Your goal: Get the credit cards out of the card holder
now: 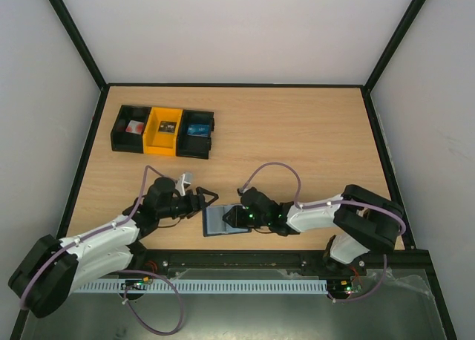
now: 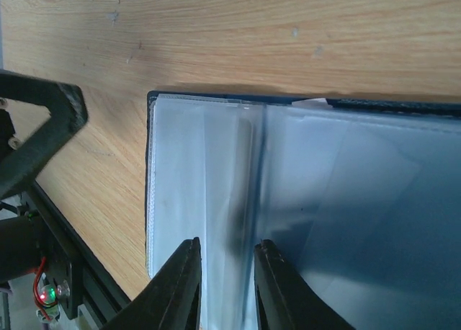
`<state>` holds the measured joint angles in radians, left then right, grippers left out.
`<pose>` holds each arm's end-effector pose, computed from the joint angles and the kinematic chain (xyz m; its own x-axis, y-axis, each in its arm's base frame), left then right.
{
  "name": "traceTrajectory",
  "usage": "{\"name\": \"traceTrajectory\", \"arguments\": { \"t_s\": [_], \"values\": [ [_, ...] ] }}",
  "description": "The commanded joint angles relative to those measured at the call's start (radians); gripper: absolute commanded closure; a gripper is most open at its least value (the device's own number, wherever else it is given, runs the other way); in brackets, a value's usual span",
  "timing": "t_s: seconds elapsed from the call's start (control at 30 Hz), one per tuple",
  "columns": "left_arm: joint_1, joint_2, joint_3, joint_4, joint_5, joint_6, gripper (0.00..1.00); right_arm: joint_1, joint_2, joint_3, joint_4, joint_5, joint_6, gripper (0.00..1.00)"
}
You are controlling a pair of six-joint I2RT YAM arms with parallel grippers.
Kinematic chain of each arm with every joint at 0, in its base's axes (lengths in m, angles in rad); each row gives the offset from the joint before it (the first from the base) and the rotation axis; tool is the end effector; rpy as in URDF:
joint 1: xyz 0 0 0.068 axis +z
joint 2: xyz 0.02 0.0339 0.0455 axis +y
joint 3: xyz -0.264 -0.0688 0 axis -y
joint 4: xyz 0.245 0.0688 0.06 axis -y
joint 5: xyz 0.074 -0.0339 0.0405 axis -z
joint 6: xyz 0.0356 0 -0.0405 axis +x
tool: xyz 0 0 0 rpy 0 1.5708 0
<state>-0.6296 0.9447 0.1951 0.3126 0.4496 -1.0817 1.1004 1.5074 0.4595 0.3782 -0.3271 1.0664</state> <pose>0.1377 -0.1194 0.1595 -0.9098 -0.3208 -0.2633 0.0967 0.4531 -0.8862 0.1086 0.2388 0.1278 -0.9749 -0.0882 -0.2043 -0.2168 0.5833 0.7828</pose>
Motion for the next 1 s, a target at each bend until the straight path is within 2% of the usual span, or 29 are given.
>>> {"name": "traceTrajectory", "arguments": {
  "t_s": [0.0,0.13,0.37,0.67,0.97],
  "values": [
    [-0.001,0.026,-0.031,0.059,0.044,-0.017,0.19,0.007,0.046,0.054,-0.037,0.015,-0.015,0.79],
    [-0.002,0.034,-0.048,0.110,0.077,-0.040,0.18,0.009,0.076,0.064,-0.061,0.029,-0.024,0.82],
    [0.025,-0.018,-0.061,0.044,0.082,-0.021,0.17,0.009,0.099,0.067,-0.123,0.081,-0.048,0.89],
    [0.163,-0.131,-0.091,-0.004,0.182,0.016,0.16,0.015,0.026,0.167,-0.177,0.071,-0.032,0.84],
    [0.176,-0.185,-0.097,-0.068,0.176,0.029,0.16,0.018,0.095,0.208,-0.195,0.083,-0.005,0.85]
  ]
}}
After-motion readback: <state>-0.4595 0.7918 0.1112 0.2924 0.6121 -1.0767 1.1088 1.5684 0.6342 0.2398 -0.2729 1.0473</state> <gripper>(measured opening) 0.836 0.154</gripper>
